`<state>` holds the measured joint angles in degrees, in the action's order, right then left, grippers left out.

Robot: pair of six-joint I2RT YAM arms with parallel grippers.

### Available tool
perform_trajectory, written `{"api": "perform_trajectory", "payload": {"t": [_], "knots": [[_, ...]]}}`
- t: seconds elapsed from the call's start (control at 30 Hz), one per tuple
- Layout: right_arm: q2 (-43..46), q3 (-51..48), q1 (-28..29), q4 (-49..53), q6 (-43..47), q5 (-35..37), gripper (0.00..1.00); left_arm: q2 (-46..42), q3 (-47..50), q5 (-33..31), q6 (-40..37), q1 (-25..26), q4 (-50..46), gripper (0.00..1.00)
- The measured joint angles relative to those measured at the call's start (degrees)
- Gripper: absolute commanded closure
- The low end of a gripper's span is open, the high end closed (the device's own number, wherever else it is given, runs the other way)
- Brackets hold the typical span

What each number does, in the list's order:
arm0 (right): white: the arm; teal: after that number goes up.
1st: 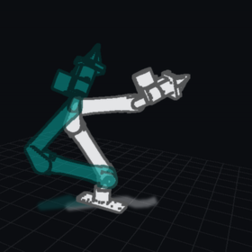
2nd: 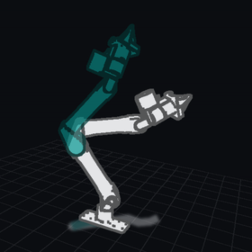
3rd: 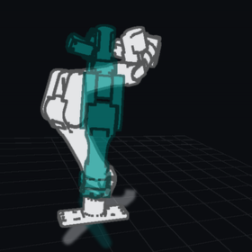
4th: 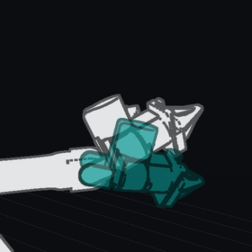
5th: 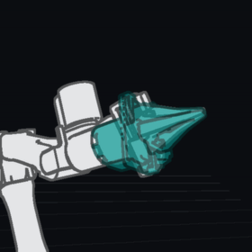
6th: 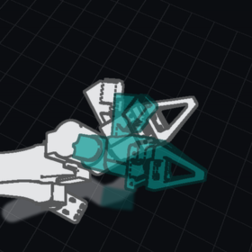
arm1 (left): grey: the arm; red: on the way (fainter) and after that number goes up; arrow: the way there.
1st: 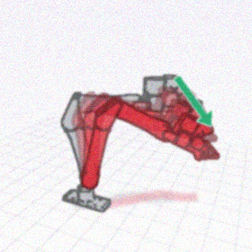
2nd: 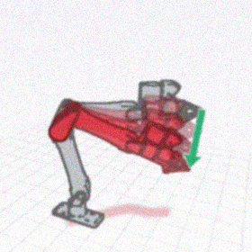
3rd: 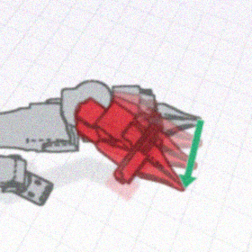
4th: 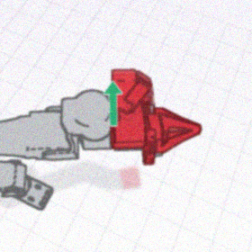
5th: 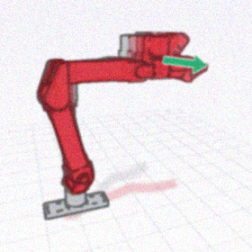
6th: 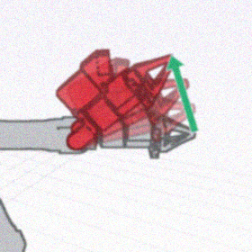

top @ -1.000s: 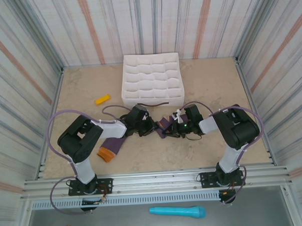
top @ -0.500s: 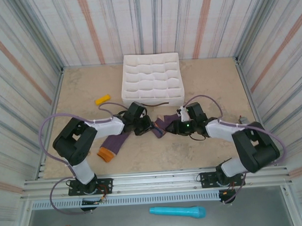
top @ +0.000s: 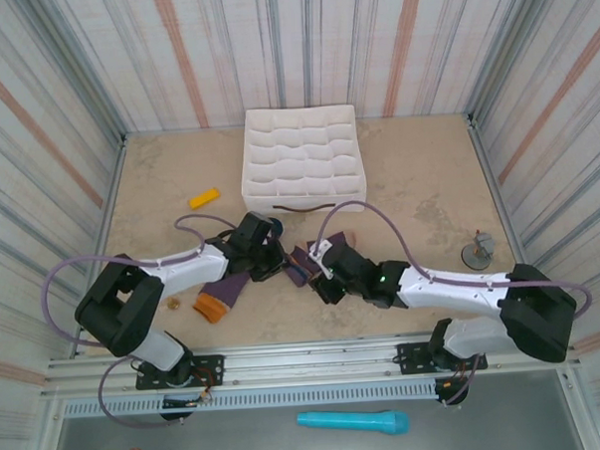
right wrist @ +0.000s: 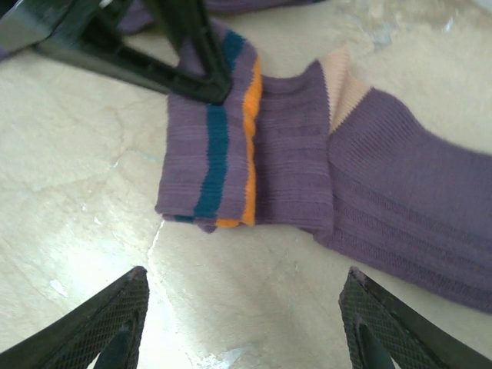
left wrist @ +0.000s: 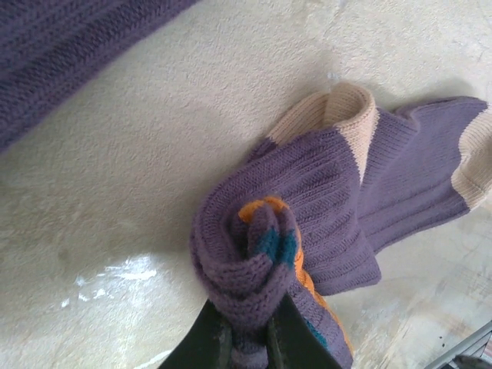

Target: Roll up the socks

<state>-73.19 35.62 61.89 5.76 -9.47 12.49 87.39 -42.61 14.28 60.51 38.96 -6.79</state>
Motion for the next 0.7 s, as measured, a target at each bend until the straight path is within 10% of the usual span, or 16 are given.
{"api": "perform_trajectory", "payload": {"t": [0.33, 0.7], "knots": [[-8.7, -2.0, 15.5, -12.9, 13.9, 22.1, 0.34, 0.2, 0.0, 1.0, 0.0, 0.0, -0.5, 1.0], [-17.5, -2.2, 16.6, -23.5, 20.7, 28.9, 0.35, 2.6, -1.0, 5.0, 0.0, -0.8, -0.5, 1.0]]}}
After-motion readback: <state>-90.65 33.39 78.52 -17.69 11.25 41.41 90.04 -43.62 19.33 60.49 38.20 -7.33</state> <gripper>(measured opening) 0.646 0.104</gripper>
